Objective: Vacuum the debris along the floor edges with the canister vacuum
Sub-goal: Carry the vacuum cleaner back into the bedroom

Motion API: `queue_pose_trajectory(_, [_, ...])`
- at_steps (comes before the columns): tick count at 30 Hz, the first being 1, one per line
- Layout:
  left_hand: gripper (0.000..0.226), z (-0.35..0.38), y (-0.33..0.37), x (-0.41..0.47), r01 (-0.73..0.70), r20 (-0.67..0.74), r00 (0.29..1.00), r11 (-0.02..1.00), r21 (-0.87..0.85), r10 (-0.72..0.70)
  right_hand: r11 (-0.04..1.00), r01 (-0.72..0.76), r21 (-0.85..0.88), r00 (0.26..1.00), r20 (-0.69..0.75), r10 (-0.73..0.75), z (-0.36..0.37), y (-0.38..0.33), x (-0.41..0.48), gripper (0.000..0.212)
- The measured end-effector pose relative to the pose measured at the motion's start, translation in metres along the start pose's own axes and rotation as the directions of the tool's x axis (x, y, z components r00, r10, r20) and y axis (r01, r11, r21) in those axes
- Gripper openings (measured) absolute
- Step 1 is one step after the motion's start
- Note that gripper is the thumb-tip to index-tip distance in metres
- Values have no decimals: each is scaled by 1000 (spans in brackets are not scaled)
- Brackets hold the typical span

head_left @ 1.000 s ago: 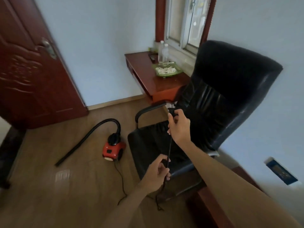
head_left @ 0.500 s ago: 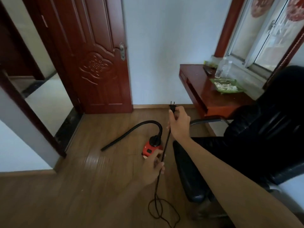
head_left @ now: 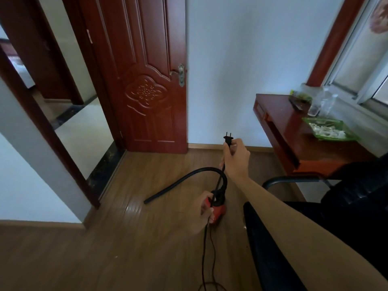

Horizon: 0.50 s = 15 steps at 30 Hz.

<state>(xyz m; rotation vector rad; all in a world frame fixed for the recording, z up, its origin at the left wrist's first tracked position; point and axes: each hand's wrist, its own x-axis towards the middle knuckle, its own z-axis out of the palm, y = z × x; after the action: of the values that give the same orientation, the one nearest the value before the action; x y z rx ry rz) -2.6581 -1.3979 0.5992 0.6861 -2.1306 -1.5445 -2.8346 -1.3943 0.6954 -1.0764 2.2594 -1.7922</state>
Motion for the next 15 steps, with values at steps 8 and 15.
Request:
queue_pose_trajectory(8, [38,-14,-24,98,139,33,989,981,139,-144,995,-100,-4,993,-57,99,38,50,85,12])
queue_pose_trajectory(15, [19,-25,-29,155,152,89,980,953,262,-180,987,-156,-26,987,-33,155,62,86,134,14])
